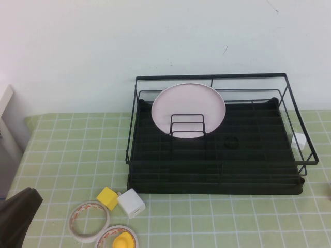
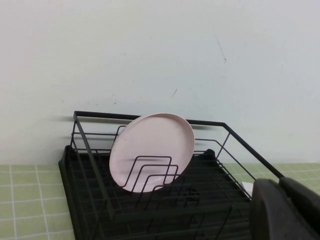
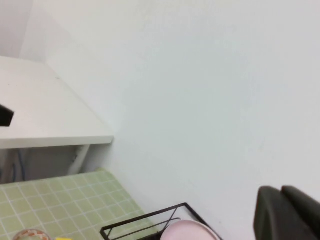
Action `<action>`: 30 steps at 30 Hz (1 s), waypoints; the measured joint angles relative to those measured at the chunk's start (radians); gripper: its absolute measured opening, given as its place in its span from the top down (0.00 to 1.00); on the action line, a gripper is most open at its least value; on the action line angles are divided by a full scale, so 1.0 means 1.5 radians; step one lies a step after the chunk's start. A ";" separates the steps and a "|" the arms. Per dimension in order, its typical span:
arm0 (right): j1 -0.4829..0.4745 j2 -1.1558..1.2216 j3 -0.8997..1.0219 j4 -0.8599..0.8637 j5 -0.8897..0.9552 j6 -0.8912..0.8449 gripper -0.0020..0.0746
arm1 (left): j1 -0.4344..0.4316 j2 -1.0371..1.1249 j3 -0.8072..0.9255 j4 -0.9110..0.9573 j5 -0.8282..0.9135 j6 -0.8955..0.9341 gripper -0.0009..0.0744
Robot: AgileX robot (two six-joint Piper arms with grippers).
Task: Place plate on rack
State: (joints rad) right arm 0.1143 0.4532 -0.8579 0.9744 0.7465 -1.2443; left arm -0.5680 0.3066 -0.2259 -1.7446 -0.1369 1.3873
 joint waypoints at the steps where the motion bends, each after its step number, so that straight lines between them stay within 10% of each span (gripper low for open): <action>1: 0.000 -0.027 0.018 0.000 -0.001 -0.005 0.97 | 0.000 0.000 0.000 0.000 0.000 0.000 0.99; 17: 0.000 -0.152 0.247 -0.100 0.026 -0.006 0.97 | 0.000 0.000 0.000 0.000 -0.001 0.001 0.99; 30: 0.000 -0.161 0.429 -0.005 -0.342 0.013 0.97 | 0.000 0.000 0.000 0.000 -0.001 0.001 0.99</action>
State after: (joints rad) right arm 0.1143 0.2115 -0.2137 0.9665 0.2328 -1.2247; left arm -0.5680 0.3066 -0.2259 -1.7450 -0.1387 1.3891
